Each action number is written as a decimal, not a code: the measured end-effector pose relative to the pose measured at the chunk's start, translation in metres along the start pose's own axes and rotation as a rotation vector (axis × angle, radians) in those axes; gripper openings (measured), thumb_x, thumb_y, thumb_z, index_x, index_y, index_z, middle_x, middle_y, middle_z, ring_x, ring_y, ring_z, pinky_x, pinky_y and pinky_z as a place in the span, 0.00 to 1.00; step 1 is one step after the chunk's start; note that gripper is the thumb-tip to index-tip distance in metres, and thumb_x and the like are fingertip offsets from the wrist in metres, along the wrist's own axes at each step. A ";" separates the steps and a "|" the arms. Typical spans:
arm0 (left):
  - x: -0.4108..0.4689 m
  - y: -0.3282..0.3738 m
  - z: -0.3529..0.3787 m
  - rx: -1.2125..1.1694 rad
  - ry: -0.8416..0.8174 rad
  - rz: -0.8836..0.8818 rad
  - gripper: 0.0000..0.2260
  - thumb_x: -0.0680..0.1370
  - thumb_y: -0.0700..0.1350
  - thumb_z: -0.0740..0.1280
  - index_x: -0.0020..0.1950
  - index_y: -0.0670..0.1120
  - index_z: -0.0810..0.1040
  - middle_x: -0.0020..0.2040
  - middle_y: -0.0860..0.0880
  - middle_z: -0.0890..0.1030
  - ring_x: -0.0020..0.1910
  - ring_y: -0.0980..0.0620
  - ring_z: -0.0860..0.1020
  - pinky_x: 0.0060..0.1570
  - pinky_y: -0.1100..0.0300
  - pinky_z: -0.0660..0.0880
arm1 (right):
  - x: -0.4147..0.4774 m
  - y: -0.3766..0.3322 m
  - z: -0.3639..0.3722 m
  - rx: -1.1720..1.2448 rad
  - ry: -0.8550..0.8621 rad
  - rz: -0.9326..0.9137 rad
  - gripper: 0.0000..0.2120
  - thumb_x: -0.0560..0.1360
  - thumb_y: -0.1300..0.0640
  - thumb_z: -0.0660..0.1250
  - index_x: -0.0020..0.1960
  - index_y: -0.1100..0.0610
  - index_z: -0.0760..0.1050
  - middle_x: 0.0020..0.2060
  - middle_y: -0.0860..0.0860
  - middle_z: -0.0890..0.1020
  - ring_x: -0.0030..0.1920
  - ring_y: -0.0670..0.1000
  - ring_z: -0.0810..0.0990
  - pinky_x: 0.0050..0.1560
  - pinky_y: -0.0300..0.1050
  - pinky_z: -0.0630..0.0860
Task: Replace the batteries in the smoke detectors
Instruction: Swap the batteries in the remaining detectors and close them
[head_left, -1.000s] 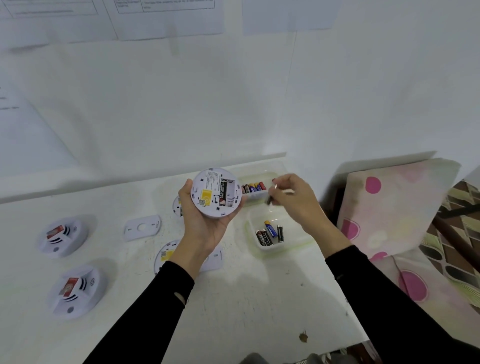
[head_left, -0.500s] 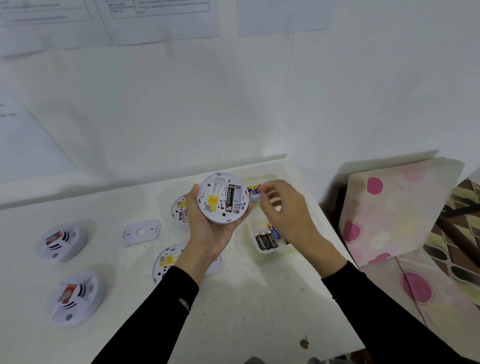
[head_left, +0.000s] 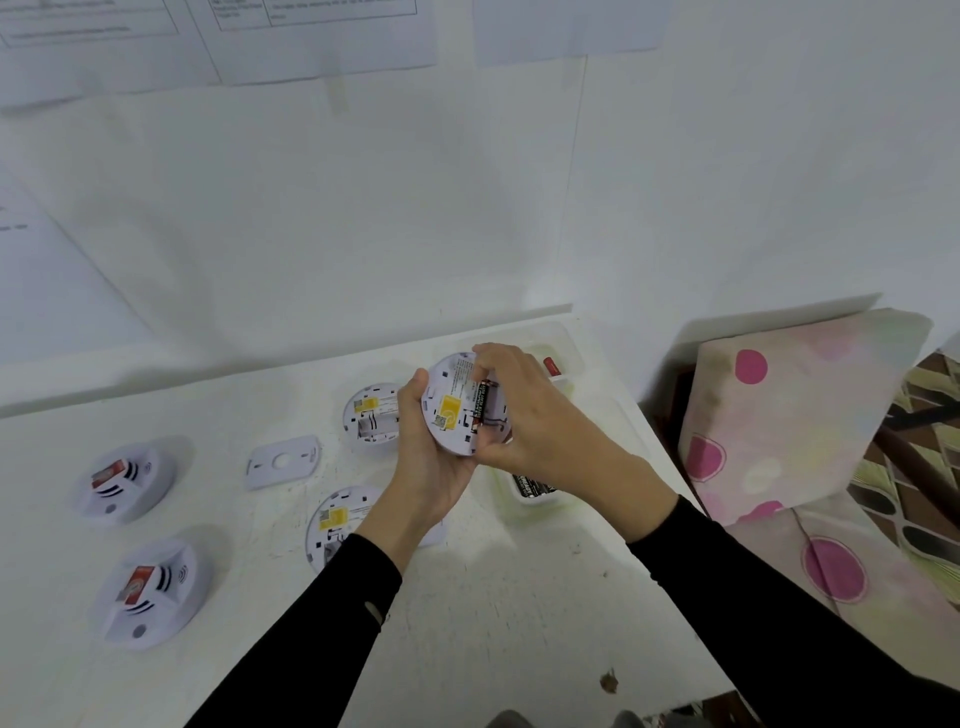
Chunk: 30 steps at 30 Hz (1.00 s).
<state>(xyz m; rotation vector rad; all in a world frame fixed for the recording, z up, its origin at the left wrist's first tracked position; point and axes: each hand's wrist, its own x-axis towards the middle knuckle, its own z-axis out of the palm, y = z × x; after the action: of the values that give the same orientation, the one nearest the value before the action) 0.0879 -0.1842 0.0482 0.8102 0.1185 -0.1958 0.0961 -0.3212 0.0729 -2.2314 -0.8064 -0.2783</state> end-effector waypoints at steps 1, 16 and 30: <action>0.001 -0.001 0.000 0.007 0.003 0.003 0.24 0.79 0.59 0.54 0.61 0.43 0.78 0.50 0.45 0.85 0.49 0.50 0.83 0.42 0.57 0.81 | 0.000 0.000 0.002 -0.007 0.020 -0.005 0.28 0.65 0.61 0.73 0.61 0.58 0.64 0.61 0.55 0.72 0.59 0.56 0.71 0.57 0.51 0.74; 0.004 -0.002 -0.010 -0.262 0.087 -0.097 0.30 0.78 0.63 0.57 0.67 0.41 0.76 0.61 0.37 0.80 0.53 0.40 0.81 0.45 0.49 0.81 | -0.025 0.004 0.013 0.445 0.373 0.134 0.11 0.79 0.61 0.64 0.60 0.60 0.78 0.62 0.54 0.79 0.64 0.48 0.76 0.64 0.44 0.72; -0.022 0.054 -0.077 -0.393 0.130 -0.057 0.32 0.75 0.60 0.62 0.72 0.40 0.71 0.68 0.33 0.73 0.65 0.33 0.74 0.58 0.42 0.77 | -0.020 0.034 0.026 -0.366 -0.169 0.795 0.09 0.78 0.50 0.64 0.48 0.56 0.76 0.47 0.53 0.81 0.48 0.54 0.79 0.43 0.44 0.71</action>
<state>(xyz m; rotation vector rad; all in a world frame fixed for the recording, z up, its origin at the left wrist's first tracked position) 0.0762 -0.0890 0.0375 0.4278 0.2928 -0.1668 0.1007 -0.3304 0.0262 -2.7441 0.1122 0.1651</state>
